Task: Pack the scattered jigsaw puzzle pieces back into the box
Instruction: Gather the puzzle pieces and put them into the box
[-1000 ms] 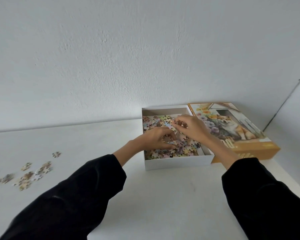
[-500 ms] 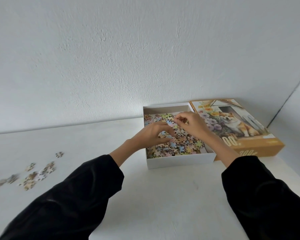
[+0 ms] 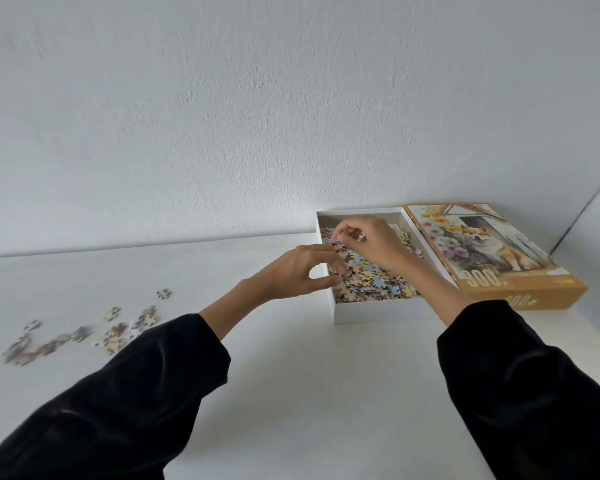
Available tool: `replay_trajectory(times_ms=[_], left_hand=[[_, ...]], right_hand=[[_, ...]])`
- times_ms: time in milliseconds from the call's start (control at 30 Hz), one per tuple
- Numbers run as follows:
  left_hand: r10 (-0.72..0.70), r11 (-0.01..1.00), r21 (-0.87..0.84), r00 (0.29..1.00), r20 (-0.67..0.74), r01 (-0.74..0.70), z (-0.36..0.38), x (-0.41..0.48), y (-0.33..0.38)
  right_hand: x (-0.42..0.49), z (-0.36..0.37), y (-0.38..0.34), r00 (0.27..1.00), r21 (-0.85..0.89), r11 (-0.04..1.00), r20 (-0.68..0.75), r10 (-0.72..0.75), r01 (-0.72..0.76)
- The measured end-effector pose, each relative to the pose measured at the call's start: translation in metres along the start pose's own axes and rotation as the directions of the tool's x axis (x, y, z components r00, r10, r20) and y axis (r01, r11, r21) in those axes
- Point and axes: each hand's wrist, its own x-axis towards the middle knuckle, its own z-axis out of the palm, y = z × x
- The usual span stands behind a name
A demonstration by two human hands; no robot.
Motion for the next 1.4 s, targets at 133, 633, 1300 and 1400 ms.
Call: replay_trajectory(times_ms=[133, 633, 1300, 1400], left_hand=[[-0.038, 0.999, 0.026, 0.999, -0.011, 0.039, -0.021, -0.046, -0.01], [-0.314, 0.925, 0.161, 0.931, -0.183, 0.344, -0.105, -0.278, -0.077], [-0.728, 0.637, 0.24, 0.674, -0.128, 0.733, -0.103, -0.359, -0.138], [-0.645, 0.726, 0.223, 0.756, -0.107, 0.651, -0.102, -0.349, -0.143]], right_hand=[[0.004, 0.026, -0.038, 0.999, 0.022, 0.999, 0.029, -0.025, 0.024], [0.029, 0.187, -0.196, 0.945, 0.115, 0.985, 0.286, -0.16, 0.131], [0.023, 0.273, -0.221, 0.849, -0.215, 0.964, 0.529, -0.023, 0.159], [0.022, 0.278, -0.236, 0.835, -0.153, 0.961, 0.537, -0.117, 0.232]])
